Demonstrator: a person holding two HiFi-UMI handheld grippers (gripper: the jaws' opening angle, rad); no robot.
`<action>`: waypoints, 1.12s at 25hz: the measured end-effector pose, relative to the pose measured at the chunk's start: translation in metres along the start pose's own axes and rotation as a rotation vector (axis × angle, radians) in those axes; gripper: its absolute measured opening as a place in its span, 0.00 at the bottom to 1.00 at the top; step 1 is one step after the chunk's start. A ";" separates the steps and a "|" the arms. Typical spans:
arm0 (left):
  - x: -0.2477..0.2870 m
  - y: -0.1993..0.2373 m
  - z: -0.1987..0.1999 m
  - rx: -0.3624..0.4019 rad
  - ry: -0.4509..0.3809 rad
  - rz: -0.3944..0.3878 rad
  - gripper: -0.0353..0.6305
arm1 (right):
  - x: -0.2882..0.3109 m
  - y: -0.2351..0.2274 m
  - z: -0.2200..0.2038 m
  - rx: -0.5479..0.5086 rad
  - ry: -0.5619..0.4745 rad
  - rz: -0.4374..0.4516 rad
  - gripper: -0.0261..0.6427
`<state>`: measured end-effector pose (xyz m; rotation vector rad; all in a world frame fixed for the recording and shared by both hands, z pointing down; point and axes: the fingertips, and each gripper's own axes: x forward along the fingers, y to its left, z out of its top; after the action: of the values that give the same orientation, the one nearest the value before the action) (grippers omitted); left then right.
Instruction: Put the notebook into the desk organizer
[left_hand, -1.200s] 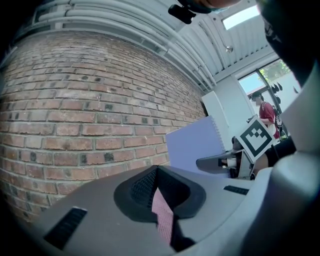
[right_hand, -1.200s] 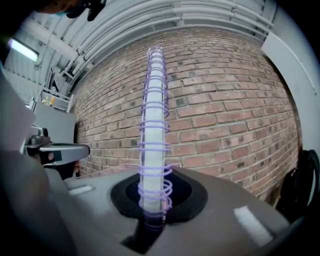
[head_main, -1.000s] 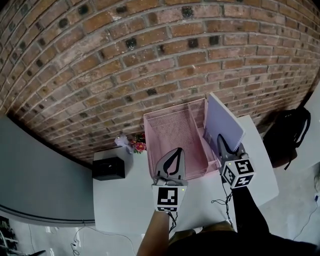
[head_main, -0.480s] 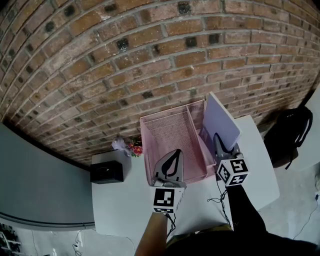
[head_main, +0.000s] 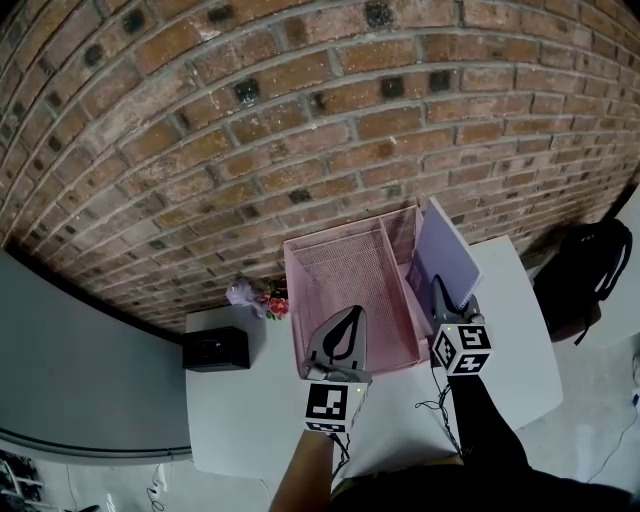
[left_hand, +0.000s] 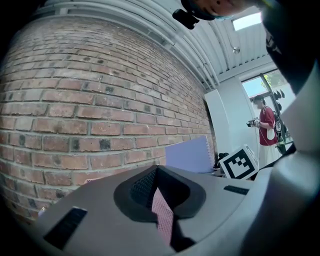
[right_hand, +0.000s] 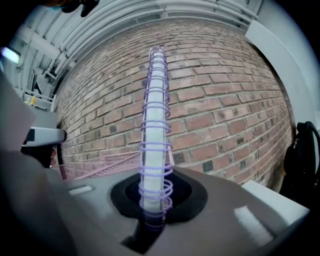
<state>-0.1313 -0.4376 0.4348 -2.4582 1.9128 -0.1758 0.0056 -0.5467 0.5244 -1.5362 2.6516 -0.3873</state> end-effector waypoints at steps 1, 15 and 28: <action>0.001 0.001 0.000 0.001 0.000 0.001 0.06 | 0.001 -0.002 -0.001 -0.001 0.001 -0.011 0.08; 0.010 0.008 -0.006 0.003 0.010 0.007 0.06 | 0.015 -0.015 -0.022 -0.023 0.023 -0.071 0.08; 0.014 0.008 -0.013 0.000 0.025 0.004 0.06 | 0.023 -0.025 -0.058 -0.011 0.026 -0.103 0.08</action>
<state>-0.1373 -0.4527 0.4481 -2.4632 1.9273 -0.2075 0.0058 -0.5673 0.5881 -1.6875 2.6048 -0.4016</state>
